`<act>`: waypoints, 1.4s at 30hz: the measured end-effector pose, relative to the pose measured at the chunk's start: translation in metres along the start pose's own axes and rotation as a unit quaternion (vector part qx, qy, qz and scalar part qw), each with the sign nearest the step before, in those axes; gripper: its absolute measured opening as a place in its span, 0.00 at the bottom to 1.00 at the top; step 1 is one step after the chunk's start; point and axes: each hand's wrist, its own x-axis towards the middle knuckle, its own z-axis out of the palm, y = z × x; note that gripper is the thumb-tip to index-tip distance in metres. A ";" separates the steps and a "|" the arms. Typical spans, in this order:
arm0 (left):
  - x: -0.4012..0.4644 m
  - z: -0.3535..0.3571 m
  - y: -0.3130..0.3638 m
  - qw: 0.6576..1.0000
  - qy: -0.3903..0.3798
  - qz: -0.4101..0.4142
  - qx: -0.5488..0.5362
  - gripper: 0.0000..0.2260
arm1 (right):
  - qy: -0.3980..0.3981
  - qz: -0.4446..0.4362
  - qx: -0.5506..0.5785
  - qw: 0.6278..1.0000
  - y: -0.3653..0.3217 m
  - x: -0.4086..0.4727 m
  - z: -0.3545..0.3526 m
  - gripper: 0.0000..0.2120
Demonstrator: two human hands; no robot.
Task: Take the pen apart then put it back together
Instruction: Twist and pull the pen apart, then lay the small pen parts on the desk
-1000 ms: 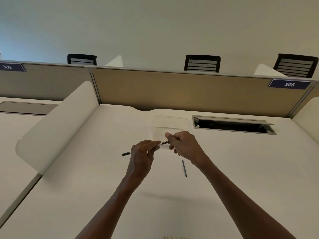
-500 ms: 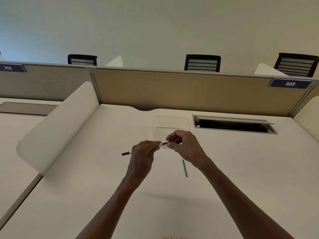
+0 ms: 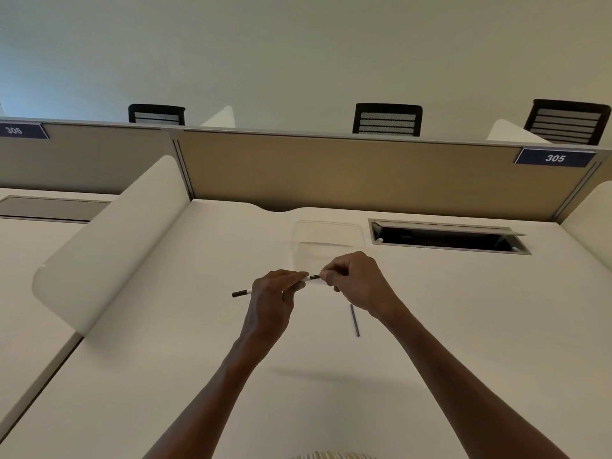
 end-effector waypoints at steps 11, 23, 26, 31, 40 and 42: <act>-0.001 -0.003 -0.009 0.999 0.022 -0.028 -0.024 0.11 | 0.032 -0.015 -0.066 0.997 0.016 -0.001 0.000 0.07; -0.021 0.000 -0.018 0.993 0.021 -0.079 -0.082 0.10 | 0.024 0.197 -0.046 0.979 0.082 0.001 0.058 0.04; -0.022 0.001 -0.021 0.992 0.018 -0.085 -0.093 0.10 | 0.033 0.231 -0.058 0.971 0.098 0.002 0.075 0.04; -0.018 0.002 -0.026 0.990 0.016 -0.094 -0.107 0.10 | 0.035 0.243 -0.101 0.964 0.115 0.010 0.091 0.07; -0.014 0.010 -0.030 0.983 0.001 -0.119 -0.138 0.10 | 0.042 0.219 -0.163 0.961 0.124 0.023 0.106 0.10; -0.014 0.012 -0.031 0.982 -0.003 -0.123 -0.142 0.10 | 0.042 0.215 -0.181 0.959 0.124 0.024 0.107 0.10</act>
